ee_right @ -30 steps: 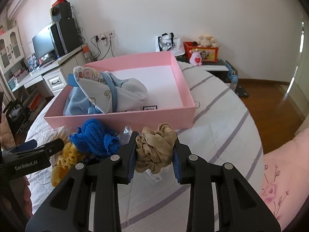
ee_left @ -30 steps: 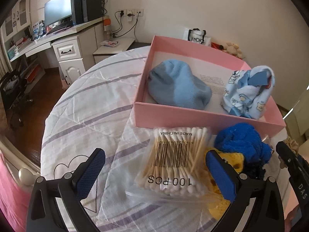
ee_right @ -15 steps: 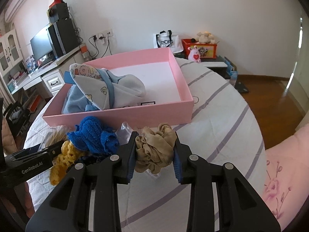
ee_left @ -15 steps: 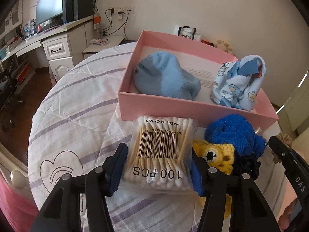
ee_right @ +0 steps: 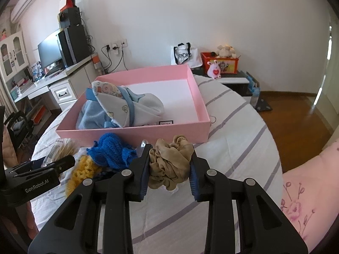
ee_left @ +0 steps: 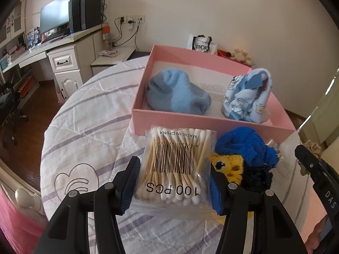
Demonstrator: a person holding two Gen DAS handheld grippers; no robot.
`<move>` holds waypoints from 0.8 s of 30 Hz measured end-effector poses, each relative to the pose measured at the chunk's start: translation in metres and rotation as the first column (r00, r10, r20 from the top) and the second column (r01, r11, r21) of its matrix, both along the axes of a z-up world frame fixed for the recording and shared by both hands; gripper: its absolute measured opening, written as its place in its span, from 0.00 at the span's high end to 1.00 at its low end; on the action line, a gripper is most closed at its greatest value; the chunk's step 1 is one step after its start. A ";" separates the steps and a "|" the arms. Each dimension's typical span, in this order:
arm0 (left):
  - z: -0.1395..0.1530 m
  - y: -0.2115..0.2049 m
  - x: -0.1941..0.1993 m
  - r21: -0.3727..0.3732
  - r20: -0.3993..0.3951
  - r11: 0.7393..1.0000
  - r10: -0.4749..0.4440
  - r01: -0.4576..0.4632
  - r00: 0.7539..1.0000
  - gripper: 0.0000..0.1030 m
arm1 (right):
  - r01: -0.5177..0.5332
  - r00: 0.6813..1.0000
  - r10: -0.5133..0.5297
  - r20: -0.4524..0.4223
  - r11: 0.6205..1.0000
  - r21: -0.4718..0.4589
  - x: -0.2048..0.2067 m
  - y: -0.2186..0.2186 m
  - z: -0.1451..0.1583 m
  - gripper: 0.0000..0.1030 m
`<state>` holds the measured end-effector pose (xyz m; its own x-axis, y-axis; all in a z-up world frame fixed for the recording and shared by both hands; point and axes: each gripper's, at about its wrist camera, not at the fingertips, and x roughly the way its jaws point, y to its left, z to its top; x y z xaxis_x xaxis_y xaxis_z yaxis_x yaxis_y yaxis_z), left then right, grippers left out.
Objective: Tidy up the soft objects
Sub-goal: 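Lift the scrunchie with the right tool while the left tool carries the swab bag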
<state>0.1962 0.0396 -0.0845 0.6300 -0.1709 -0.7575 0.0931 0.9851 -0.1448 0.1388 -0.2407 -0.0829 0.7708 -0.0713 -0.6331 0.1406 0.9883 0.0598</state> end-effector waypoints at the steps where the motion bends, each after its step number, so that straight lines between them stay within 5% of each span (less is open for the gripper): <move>1: 0.002 0.000 -0.002 -0.001 0.005 1.000 0.001 -0.001 1.000 0.47 | -0.003 1.000 0.003 0.004 1.000 0.000 -0.001 0.000 0.002 0.72; 15: 0.047 0.009 -0.060 0.020 0.119 1.000 0.015 -0.018 0.993 0.47 | -0.045 0.992 0.045 0.118 0.999 -0.006 -0.045 0.017 0.042 0.72; 24: 0.087 0.017 -0.120 0.040 0.256 0.998 0.037 -0.049 0.966 0.47 | -0.082 0.970 0.090 0.225 0.996 -0.046 -0.083 0.034 0.075 0.72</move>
<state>0.0758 0.0566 0.0027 0.8093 -0.1085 -0.5772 0.0789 0.9940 -0.0762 0.0557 -0.2069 -0.0078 0.8982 -0.0183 -0.4393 0.0420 0.9981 0.0441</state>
